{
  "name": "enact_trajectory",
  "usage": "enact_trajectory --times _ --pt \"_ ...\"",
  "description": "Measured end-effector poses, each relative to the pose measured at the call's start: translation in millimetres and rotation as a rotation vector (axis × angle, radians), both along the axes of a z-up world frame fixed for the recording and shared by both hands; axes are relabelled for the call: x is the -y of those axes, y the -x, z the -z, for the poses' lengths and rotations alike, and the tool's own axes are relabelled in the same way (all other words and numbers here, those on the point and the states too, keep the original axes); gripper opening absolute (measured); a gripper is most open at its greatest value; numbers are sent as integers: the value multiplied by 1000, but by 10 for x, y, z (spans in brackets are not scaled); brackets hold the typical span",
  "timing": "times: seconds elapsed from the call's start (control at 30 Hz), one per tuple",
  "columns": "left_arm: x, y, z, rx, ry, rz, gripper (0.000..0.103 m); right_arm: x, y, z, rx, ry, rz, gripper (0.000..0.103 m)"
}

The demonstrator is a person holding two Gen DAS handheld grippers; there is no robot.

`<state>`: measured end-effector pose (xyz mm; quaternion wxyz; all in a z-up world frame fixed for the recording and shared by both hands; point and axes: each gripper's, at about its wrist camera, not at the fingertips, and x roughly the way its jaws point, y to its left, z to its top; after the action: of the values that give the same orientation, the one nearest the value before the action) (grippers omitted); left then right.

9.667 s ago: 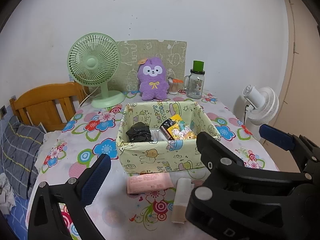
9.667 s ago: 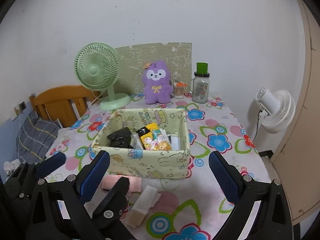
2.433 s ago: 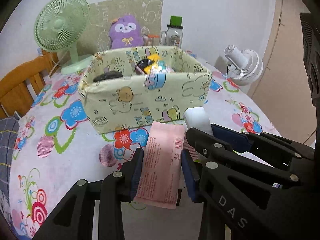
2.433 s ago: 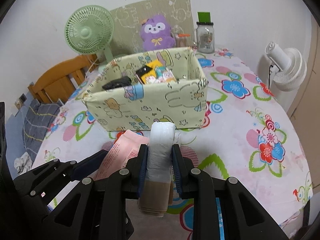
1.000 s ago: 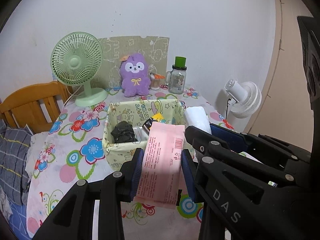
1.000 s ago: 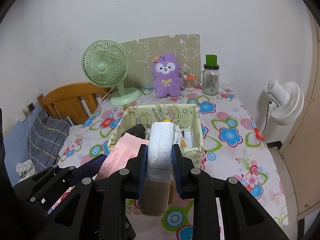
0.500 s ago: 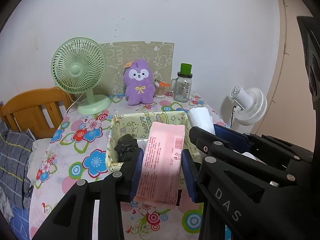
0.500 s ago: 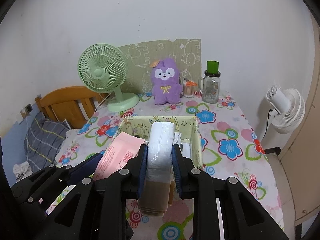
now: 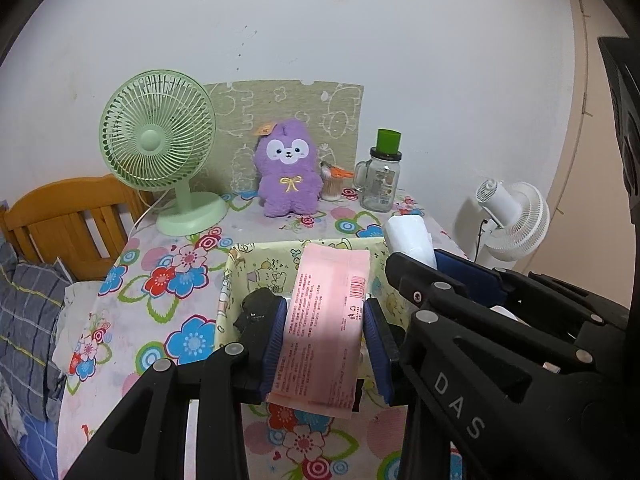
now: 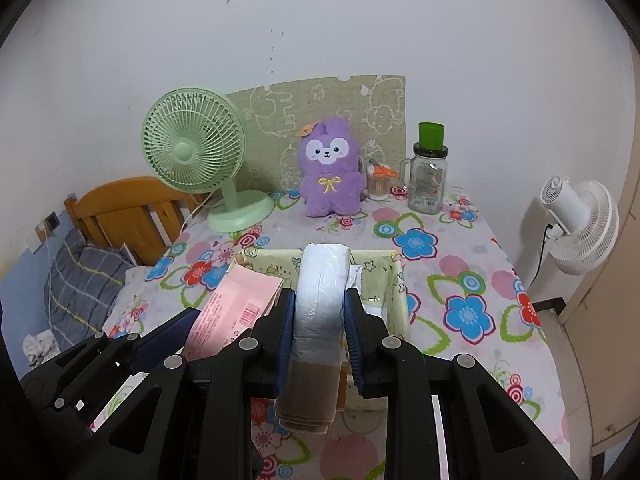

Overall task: Organize soft objects
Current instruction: 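Carry the pink pack over the box with the left tool while the right tool carries the tube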

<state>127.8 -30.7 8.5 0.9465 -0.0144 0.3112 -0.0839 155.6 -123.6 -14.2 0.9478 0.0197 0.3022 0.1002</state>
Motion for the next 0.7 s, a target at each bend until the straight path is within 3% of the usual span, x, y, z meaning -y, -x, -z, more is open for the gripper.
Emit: enact_trajectory --times 0.7 --pt "-104 -602 285 -64 24 -38 40 -90 -629 283 -78 -2 -21 28"
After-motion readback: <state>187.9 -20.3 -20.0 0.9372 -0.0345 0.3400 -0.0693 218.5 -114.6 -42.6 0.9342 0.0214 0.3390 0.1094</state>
